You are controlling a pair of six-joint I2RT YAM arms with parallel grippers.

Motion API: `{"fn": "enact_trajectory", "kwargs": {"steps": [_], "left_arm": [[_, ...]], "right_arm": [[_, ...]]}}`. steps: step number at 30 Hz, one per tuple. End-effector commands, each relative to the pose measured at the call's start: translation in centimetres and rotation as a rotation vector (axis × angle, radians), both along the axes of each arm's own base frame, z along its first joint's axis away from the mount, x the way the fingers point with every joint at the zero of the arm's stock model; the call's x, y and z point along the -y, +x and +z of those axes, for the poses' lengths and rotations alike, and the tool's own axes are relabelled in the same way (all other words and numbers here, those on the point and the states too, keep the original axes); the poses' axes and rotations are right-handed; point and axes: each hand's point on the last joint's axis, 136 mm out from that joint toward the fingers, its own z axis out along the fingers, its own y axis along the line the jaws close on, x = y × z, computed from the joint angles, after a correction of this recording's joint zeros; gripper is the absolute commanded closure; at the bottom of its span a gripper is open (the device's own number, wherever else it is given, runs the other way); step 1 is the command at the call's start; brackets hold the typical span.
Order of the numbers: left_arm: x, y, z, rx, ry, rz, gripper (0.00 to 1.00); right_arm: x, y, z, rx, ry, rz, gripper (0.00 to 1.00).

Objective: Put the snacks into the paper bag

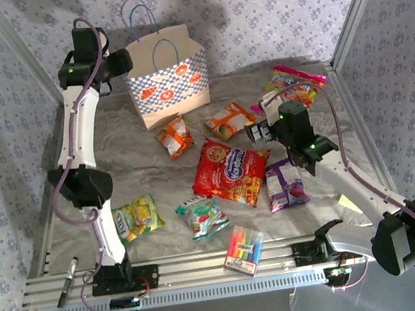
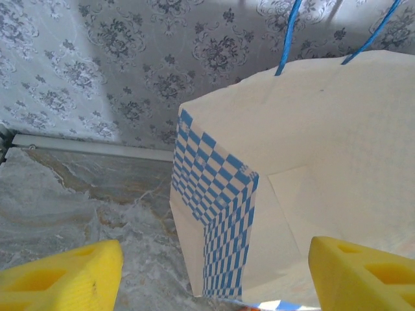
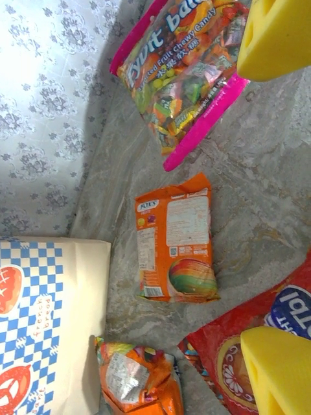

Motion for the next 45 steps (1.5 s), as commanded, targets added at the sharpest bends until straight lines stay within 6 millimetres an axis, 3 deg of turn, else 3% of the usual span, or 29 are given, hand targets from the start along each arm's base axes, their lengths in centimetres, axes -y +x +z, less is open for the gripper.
{"fn": "enact_trajectory", "kwargs": {"steps": [1,17,24,28,39,45], "left_arm": [[0.1,0.3,-0.9,-0.038,-0.009,0.017,0.25],[2.7,4.0,-4.2,-0.042,-0.123,-0.034,0.28],[2.3,4.5,-5.2,-0.054,-0.114,-0.009,0.34],[2.0,4.6,-5.4,-0.058,-0.115,0.004,0.47],[-0.4,3.5,-5.6,-0.105,-0.126,0.072,1.0],[-3.1,2.3,-5.2,-0.132,-0.112,0.142,1.0]], "right_arm": [[-0.6,-0.7,2.0,0.02,0.002,0.028,0.02],[-0.6,-0.8,1.6,0.047,-0.043,0.031,0.01],[-0.5,-0.8,1.2,0.038,-0.05,0.027,0.01],[-0.4,-0.8,1.0,0.032,-0.054,0.024,0.01],[-0.9,-0.7,1.0,0.028,-0.038,0.035,0.01],[-1.5,-0.6,0.9,0.02,-0.027,0.052,0.02]]}}
